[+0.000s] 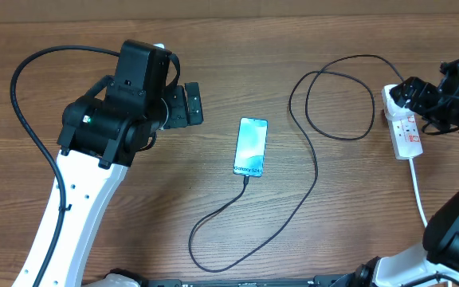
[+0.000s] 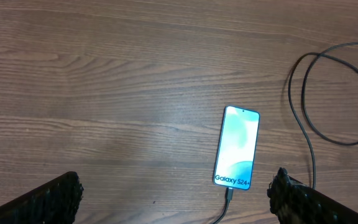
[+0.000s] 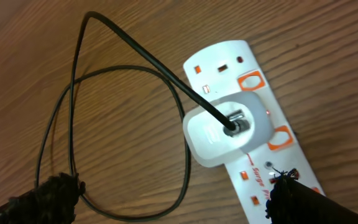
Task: Plug charger to phone and switch on socket
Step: 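Lift the right gripper up off the power strip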
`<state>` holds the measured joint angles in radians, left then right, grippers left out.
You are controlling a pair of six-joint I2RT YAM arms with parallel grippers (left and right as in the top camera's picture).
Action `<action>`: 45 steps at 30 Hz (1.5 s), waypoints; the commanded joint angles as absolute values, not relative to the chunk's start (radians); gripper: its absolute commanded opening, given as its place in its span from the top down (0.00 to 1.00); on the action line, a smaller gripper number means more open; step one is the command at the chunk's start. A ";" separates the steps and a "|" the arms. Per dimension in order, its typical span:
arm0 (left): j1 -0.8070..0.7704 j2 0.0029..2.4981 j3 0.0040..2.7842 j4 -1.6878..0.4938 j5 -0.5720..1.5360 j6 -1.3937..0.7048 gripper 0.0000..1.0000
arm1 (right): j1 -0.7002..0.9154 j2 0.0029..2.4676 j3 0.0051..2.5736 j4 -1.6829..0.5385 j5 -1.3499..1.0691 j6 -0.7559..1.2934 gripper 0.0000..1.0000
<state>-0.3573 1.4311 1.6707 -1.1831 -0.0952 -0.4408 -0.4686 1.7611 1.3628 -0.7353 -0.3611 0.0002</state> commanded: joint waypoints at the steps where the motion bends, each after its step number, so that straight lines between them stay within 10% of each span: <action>1: -0.351 1.438 1.691 -1.185 -0.112 -0.433 0.01 | -0.466 1.693 1.383 -0.738 -0.321 0.003 0.00; 45: -0.351 1.438 1.691 -1.185 -0.112 -0.433 0.00 | -0.466 1.304 1.382 -0.886 0.032 0.187 0.00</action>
<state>-0.3573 1.4311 1.6707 -1.1835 -0.0952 -0.4408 -0.4686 1.3125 1.3628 -0.8852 0.0116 0.1745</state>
